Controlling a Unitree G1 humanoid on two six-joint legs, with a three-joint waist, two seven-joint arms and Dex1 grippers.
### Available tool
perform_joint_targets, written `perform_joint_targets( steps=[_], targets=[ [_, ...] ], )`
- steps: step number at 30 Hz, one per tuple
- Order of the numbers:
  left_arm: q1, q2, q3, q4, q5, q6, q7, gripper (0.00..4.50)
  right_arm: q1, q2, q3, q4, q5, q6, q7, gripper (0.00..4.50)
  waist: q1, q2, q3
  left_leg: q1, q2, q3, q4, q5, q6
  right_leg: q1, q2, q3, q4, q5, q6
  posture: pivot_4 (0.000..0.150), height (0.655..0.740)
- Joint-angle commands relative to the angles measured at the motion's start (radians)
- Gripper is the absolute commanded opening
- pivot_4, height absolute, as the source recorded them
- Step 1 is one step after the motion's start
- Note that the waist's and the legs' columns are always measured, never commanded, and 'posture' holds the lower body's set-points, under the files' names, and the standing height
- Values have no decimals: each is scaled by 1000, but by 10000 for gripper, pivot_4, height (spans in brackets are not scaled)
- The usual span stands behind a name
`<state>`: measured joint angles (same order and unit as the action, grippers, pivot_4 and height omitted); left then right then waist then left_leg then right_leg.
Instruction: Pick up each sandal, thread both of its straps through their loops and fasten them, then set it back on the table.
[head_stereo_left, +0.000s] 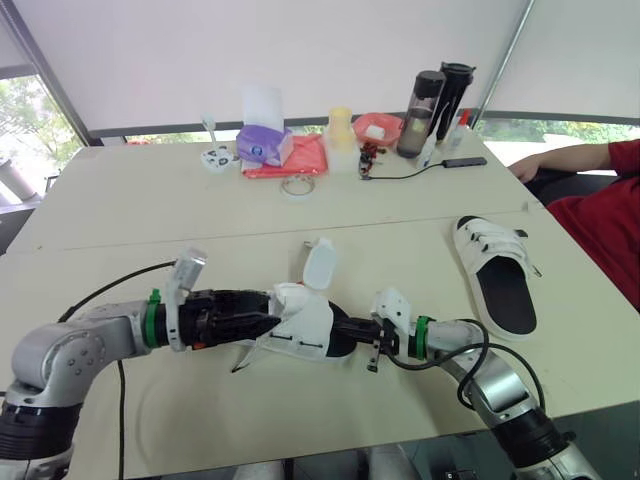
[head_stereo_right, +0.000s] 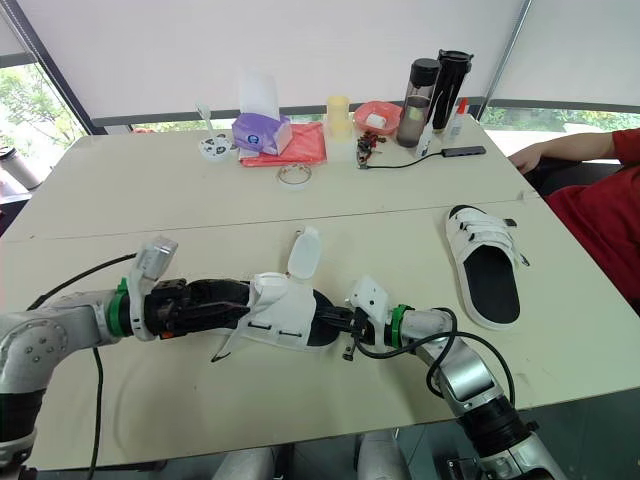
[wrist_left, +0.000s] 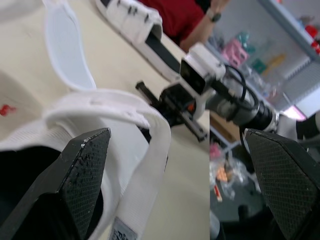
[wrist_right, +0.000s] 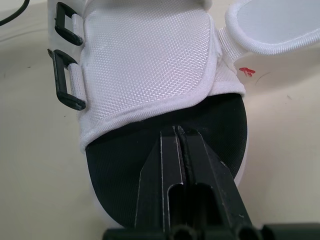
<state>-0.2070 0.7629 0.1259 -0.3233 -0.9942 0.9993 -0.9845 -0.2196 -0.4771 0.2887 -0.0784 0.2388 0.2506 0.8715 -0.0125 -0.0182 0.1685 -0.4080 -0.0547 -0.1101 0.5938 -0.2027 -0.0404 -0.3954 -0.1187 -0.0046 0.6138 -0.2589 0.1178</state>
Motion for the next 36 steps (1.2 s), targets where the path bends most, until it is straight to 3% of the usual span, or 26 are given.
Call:
perform_joint_targets(
  steps=[1,12,15,23,26,36],
  targets=[
    [6,29,-68,-39,79,-63,-50,44475,29,-13,3,87,-56,41,-35,0,0,0,0,0,0,0,0,0,0,0,0,0,0,0,0,1500,7400],
    [32,66,-97,-31,143,-107,-97,44475,38,-8,-1,81,-57,42,-46,0,0,0,0,-1,0,0,0,0,0,-1,-1,1,-1,0,0,1500,7400],
    [33,60,-92,-28,137,-102,-89,36368,35,-2,1,88,-59,38,-49,0,0,0,0,-1,0,-1,0,0,0,-1,-1,1,-1,-2,2,1500,7400],
    [35,37,-49,-14,101,-80,-58,178,30,1,1,101,-63,30,-49,0,-1,1,0,-2,1,-1,0,0,0,-2,-1,1,-2,-2,2,1500,7400],
    [38,25,-21,-5,66,-59,-41,178,27,2,1,104,-63,29,-50,0,-1,1,0,-2,1,-1,0,0,0,-2,-1,1,-2,-2,2,1500,7400],
    [-98,-113,110,34,-242,97,159,178,27,1,4,110,-66,28,-48,0,0,0,0,-2,1,-2,0,0,0,-1,-1,1,-2,-2,3,1500,7400]
  ],
)
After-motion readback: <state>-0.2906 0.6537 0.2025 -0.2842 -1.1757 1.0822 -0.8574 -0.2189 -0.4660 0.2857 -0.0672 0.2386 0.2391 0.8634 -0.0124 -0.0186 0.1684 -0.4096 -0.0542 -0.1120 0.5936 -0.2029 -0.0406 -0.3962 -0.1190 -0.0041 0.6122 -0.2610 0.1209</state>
